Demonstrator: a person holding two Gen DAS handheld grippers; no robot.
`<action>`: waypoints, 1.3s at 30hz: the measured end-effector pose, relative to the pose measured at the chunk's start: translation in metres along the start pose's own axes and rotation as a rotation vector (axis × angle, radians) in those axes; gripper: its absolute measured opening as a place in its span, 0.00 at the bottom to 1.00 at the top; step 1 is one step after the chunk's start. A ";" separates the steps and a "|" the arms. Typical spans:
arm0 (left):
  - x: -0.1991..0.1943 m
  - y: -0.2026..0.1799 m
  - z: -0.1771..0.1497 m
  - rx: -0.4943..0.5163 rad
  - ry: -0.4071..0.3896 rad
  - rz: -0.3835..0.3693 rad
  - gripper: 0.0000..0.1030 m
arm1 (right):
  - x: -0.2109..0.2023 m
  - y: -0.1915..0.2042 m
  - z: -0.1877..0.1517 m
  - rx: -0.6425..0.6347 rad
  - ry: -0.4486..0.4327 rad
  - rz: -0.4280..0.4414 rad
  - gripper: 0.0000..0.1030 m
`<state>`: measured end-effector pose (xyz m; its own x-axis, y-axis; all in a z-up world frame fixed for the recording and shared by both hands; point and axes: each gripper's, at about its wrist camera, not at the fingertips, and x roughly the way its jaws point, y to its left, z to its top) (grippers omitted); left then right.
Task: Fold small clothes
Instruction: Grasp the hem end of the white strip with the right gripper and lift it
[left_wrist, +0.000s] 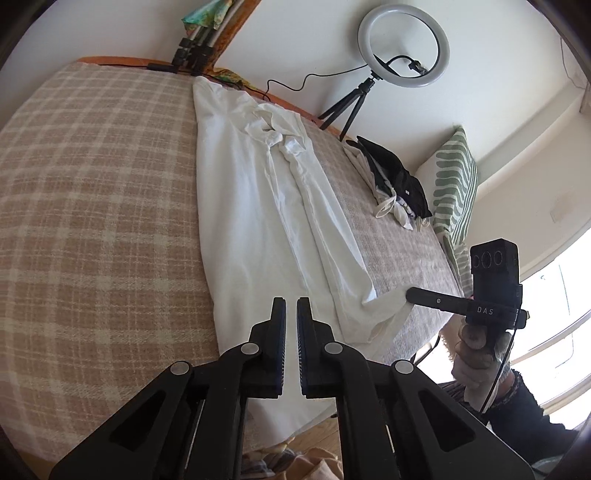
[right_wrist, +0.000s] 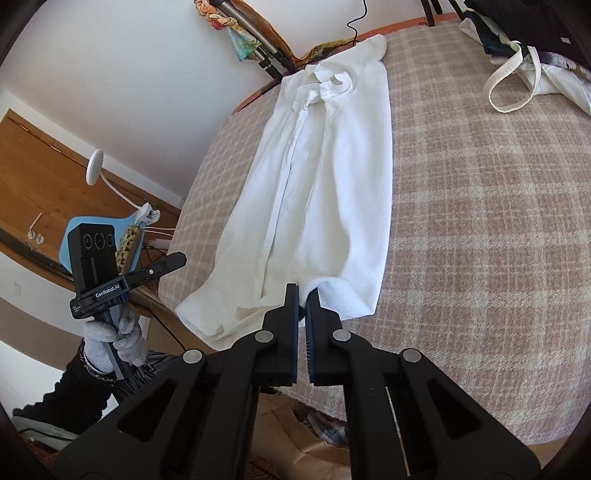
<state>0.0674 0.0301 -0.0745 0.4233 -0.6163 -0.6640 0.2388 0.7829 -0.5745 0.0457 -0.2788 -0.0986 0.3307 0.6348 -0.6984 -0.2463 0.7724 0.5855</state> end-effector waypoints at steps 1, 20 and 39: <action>0.001 0.001 0.005 0.010 -0.003 0.002 0.04 | 0.002 0.001 0.004 0.001 -0.002 -0.003 0.04; 0.017 0.023 -0.069 -0.102 0.208 -0.005 0.05 | 0.004 -0.018 -0.048 0.040 0.105 -0.021 0.04; 0.012 0.013 0.022 -0.015 0.049 0.003 0.04 | -0.004 -0.007 0.041 0.004 -0.051 -0.057 0.04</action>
<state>0.0948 0.0345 -0.0789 0.3806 -0.6180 -0.6879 0.2245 0.7834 -0.5796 0.0833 -0.2874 -0.0833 0.3903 0.5875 -0.7089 -0.2221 0.8073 0.5468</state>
